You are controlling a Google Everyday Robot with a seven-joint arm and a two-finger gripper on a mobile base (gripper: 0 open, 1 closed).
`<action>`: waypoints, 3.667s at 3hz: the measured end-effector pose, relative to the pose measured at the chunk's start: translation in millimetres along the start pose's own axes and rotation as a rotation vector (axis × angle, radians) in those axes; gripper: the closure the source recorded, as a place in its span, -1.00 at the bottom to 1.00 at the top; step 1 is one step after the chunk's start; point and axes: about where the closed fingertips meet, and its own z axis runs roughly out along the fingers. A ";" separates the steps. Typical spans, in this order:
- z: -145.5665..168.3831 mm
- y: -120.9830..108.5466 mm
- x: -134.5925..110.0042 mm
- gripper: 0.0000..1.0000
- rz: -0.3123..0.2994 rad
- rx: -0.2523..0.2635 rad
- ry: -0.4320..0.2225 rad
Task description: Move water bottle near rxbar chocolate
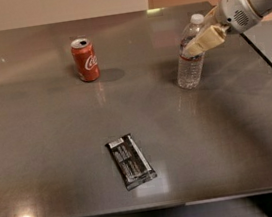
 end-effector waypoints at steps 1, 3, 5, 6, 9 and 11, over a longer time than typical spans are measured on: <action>-8.0 7.1 -10.1 0.35 -0.009 -0.027 -0.023; -32.0 62.5 -31.3 1.00 -0.044 -0.146 -0.080; -31.0 147.7 -45.2 1.00 -0.146 -0.273 -0.123; -24.0 186.1 -49.6 1.00 -0.202 -0.321 -0.135; -10.2 241.3 -41.9 0.66 -0.295 -0.352 -0.098; -4.7 248.1 -36.8 -0.30 -0.328 -0.316 -0.061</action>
Offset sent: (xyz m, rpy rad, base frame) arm -0.0554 0.0165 0.0507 0.1078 0.0230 0.1289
